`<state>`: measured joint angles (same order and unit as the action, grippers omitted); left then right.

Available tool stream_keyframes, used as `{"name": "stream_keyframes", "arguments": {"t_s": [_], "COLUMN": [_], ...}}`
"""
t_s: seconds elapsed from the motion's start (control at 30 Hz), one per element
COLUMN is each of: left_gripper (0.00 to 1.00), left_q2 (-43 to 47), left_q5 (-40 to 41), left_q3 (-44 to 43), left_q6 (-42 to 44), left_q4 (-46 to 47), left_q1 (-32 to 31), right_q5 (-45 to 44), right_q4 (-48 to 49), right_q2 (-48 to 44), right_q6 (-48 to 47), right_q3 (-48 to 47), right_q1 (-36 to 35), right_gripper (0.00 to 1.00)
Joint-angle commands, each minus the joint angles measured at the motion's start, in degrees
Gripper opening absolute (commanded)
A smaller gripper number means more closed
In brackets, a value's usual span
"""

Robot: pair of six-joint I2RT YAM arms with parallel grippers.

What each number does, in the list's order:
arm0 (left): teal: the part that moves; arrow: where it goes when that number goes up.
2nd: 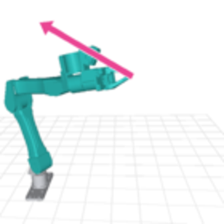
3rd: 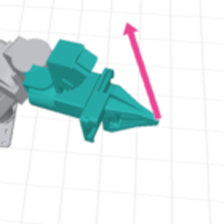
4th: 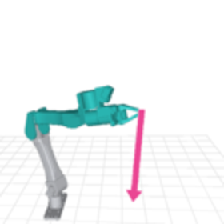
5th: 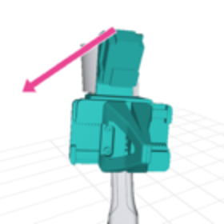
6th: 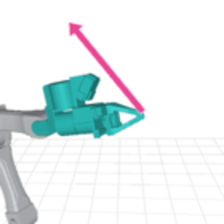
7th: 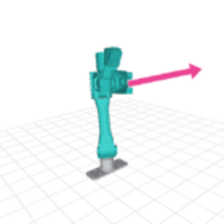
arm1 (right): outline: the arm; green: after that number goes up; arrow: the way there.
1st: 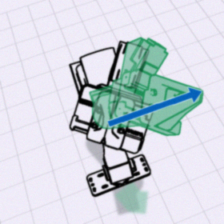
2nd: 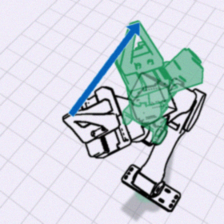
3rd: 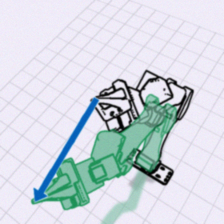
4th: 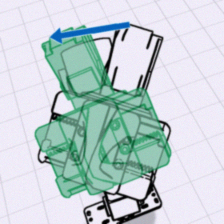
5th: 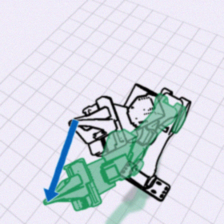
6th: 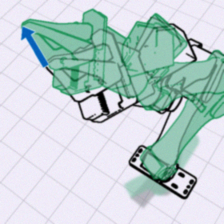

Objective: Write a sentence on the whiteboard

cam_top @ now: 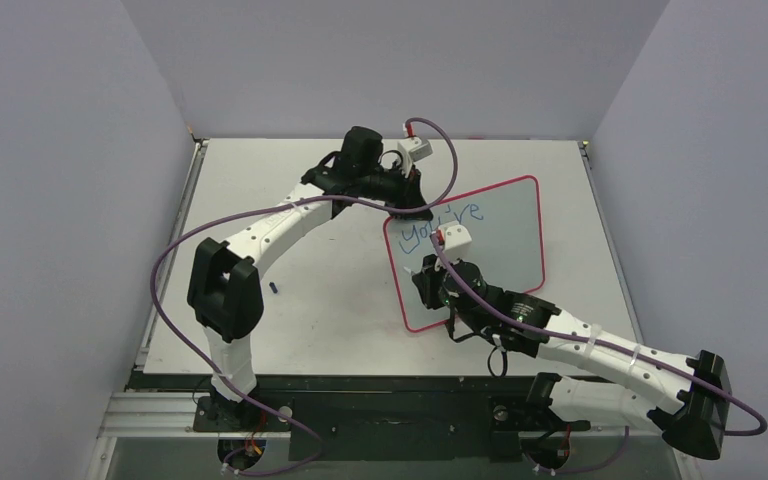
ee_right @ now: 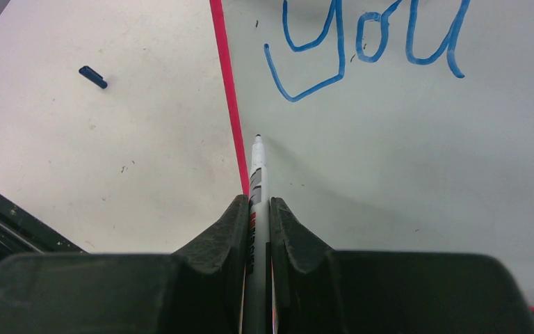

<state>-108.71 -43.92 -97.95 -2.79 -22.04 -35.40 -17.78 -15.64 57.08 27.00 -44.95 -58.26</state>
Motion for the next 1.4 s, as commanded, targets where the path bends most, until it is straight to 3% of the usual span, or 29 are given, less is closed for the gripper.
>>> {"name": "stream_keyframes", "arguments": {"t_s": [0.0, 1.37], "left_gripper": [0.0, 0.0], "left_q2": [1.58, -2.51], "left_q5": [-0.04, -3.09], "left_q3": [2.28, 3.38], "left_q6": [3.14, -3.1], "left_q4": [-0.34, 5.35], "left_q1": [-0.1, 2.27], "right_q5": [-4.81, -5.73], "right_q4": [3.88, 5.03], "right_q2": [0.67, 6.82], "right_q6": [1.5, 0.88], "right_q3": [-0.59, -1.53], "right_q1": [-1.12, -1.58], "right_gripper": [0.0, 0.0]}}
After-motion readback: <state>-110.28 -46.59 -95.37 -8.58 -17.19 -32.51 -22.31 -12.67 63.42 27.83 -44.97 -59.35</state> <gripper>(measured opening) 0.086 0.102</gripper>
